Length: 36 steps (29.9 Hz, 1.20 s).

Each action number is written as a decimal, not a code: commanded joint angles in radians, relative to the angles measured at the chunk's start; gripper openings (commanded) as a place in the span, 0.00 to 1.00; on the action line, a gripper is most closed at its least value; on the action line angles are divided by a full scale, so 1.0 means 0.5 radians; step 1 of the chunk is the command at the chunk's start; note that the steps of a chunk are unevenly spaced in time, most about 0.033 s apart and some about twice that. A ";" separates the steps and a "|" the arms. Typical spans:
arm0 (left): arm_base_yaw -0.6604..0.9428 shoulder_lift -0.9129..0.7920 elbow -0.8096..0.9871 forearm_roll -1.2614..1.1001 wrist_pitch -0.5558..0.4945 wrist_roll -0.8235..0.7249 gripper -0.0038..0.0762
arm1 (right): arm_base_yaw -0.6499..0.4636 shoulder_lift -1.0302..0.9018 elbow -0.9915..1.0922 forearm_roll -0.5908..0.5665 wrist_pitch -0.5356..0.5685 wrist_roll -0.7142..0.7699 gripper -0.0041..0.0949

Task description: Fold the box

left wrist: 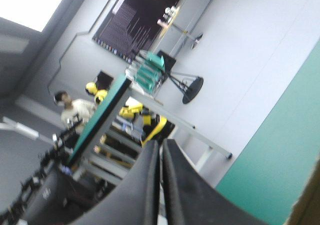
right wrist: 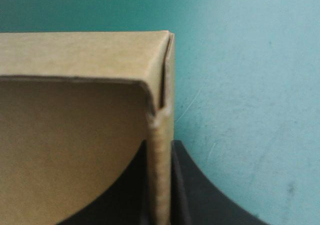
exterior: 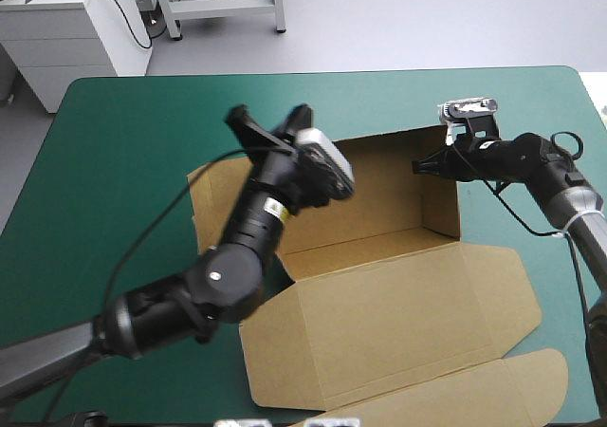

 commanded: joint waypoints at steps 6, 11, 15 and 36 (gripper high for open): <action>0.738 -0.351 -0.301 -0.920 -0.168 0.423 0.05 | 0.079 -0.074 -0.433 -0.418 0.413 0.567 0.04; 1.219 -0.354 -0.413 -1.629 -0.204 0.778 0.05 | 0.171 -0.073 -0.511 -0.550 0.457 0.753 0.04; 1.594 -0.350 -0.401 -2.082 -0.200 0.906 0.05 | 0.191 -0.008 -0.511 -0.626 0.515 0.898 0.04; 2.415 -0.341 0.121 -3.377 -0.337 1.715 0.05 | 0.204 0.264 -0.534 -0.622 0.368 0.906 0.48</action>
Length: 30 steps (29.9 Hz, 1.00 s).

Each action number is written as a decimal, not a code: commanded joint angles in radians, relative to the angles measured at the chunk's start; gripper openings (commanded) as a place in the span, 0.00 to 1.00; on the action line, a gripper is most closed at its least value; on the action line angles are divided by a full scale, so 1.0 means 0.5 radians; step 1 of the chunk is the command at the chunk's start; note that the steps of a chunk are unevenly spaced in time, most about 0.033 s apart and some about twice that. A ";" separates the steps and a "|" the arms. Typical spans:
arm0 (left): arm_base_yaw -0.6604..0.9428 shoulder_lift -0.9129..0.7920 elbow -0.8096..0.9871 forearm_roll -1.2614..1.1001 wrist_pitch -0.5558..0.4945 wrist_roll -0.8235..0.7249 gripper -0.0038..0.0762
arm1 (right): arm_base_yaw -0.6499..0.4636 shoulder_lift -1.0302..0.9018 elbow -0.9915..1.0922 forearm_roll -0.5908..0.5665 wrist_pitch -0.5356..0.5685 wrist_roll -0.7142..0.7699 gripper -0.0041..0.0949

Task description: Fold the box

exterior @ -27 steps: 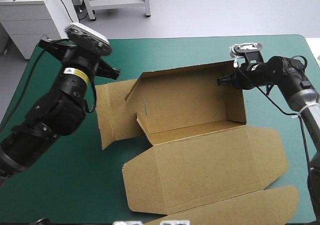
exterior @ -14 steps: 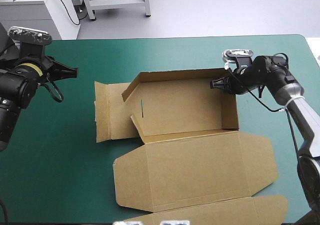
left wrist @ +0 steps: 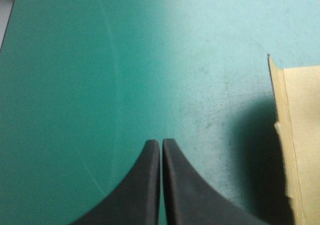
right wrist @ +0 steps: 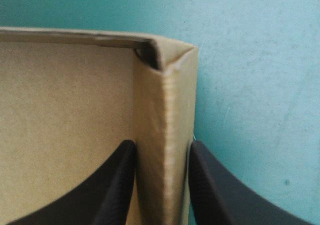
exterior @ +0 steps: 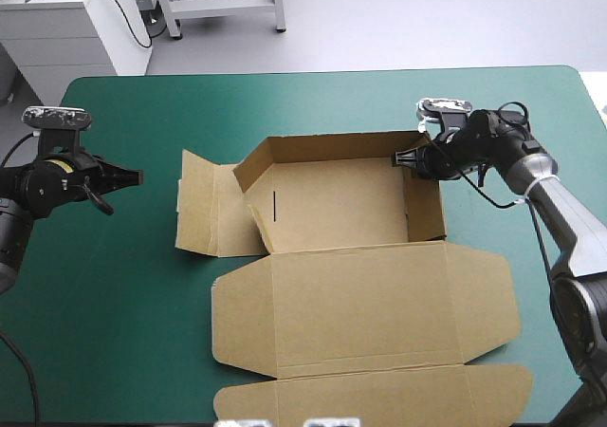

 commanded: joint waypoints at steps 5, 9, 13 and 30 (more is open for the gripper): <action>0.006 -0.048 -0.052 -0.061 -0.170 0.018 0.05 | -0.004 -0.117 -0.264 0.014 0.098 -0.377 0.46; 0.006 -0.044 -0.052 -0.070 -0.172 0.014 0.05 | -0.004 -0.178 -0.486 0.018 0.268 -0.410 0.46; 0.006 -0.042 -0.052 -0.070 -0.172 0.014 0.05 | -0.004 -0.217 -0.661 -0.005 0.565 -0.344 0.46; 0.006 -0.022 -0.052 -0.080 -0.155 0.058 0.05 | -0.004 -0.147 -0.440 -0.114 0.809 -0.220 0.46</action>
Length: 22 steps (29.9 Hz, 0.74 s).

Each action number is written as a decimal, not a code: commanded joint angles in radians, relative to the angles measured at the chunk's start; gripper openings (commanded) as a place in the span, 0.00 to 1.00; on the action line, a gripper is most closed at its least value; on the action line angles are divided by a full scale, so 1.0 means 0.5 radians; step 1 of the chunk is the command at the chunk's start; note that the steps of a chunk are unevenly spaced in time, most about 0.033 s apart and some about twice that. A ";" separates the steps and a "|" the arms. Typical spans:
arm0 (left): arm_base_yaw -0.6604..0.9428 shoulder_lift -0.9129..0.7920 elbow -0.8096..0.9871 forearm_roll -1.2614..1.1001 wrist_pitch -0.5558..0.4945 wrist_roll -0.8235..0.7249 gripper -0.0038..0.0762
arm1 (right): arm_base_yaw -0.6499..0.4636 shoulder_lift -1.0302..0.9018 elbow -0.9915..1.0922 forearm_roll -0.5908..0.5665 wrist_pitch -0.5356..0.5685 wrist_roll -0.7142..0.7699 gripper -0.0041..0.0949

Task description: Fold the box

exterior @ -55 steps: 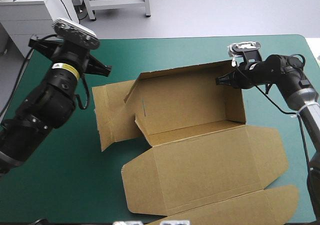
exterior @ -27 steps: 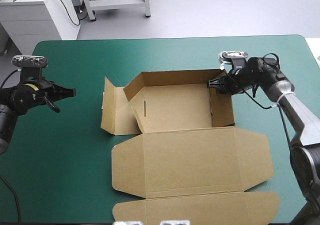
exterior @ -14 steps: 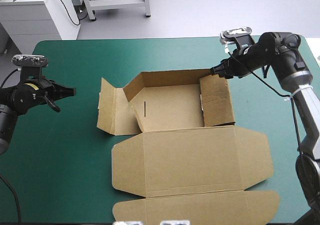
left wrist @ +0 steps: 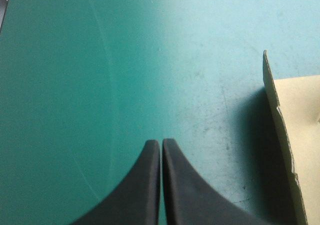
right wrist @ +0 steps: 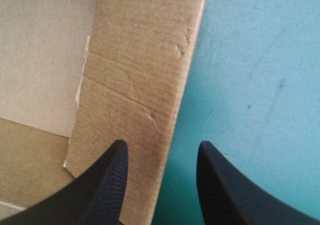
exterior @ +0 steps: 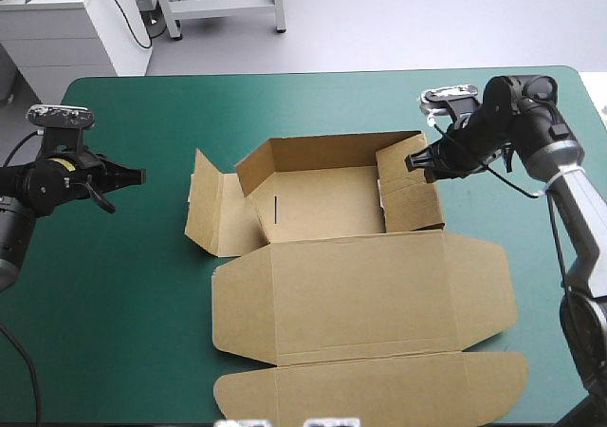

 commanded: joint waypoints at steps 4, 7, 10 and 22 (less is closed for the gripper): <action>0.006 -0.048 -0.053 -0.047 -0.116 0.002 0.05 | -0.003 0.103 -0.034 0.040 -0.064 0.007 0.46; 0.006 -0.048 -0.053 -0.047 -0.109 0.002 0.05 | -0.003 0.244 -0.034 0.112 -0.047 0.007 0.46; 0.006 -0.048 -0.053 -0.047 -0.104 0.002 0.05 | -0.003 0.359 -0.038 0.191 -0.057 -0.038 0.43; 0.026 -0.040 -0.069 -0.094 -0.085 -0.122 0.05 | -0.008 0.344 -0.170 0.213 -0.161 -0.048 0.02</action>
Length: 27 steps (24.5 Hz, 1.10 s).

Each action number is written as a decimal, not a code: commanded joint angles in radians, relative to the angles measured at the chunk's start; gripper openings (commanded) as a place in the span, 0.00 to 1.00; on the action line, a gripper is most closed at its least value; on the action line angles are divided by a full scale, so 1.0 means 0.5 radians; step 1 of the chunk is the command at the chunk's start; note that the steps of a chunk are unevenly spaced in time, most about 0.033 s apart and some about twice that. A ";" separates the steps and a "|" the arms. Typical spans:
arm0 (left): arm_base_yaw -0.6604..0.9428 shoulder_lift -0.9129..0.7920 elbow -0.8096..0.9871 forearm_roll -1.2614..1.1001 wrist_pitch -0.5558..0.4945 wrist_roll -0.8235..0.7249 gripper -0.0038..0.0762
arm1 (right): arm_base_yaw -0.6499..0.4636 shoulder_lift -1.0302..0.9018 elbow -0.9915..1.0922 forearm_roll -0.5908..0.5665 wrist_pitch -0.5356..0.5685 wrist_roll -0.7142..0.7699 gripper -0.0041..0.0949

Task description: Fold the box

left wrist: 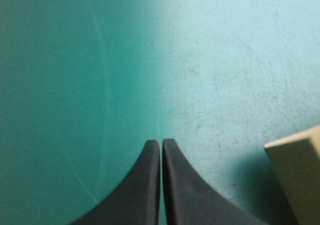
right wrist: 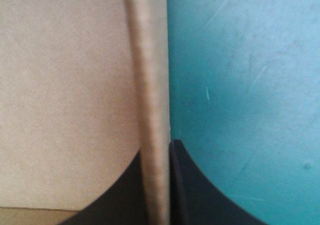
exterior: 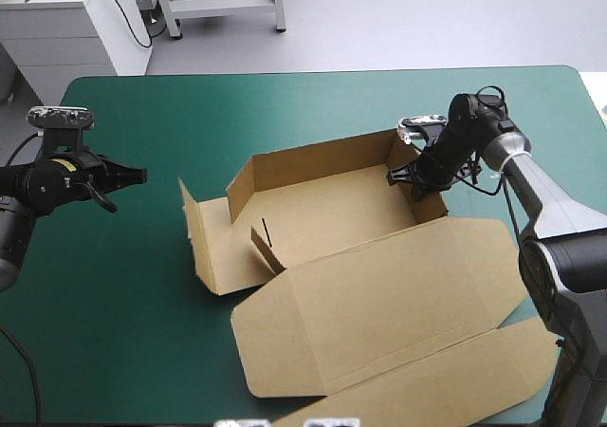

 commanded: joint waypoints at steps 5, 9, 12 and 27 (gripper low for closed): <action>0.237 0.017 -0.171 -0.520 -0.092 -0.018 0.05 | -0.016 -0.270 -0.224 0.066 -0.045 0.075 0.02; 0.393 0.107 -0.227 -1.110 0.143 0.373 0.05 | -0.038 -0.388 -0.234 0.105 -0.093 0.124 0.02; 0.400 0.157 -0.226 -1.266 0.189 0.446 0.04 | -0.066 -0.464 -0.234 0.143 -0.107 0.129 0.02; 0.376 0.226 -0.226 -2.620 0.907 0.898 0.04 | -0.218 -0.714 -0.234 0.599 -0.125 -0.039 0.02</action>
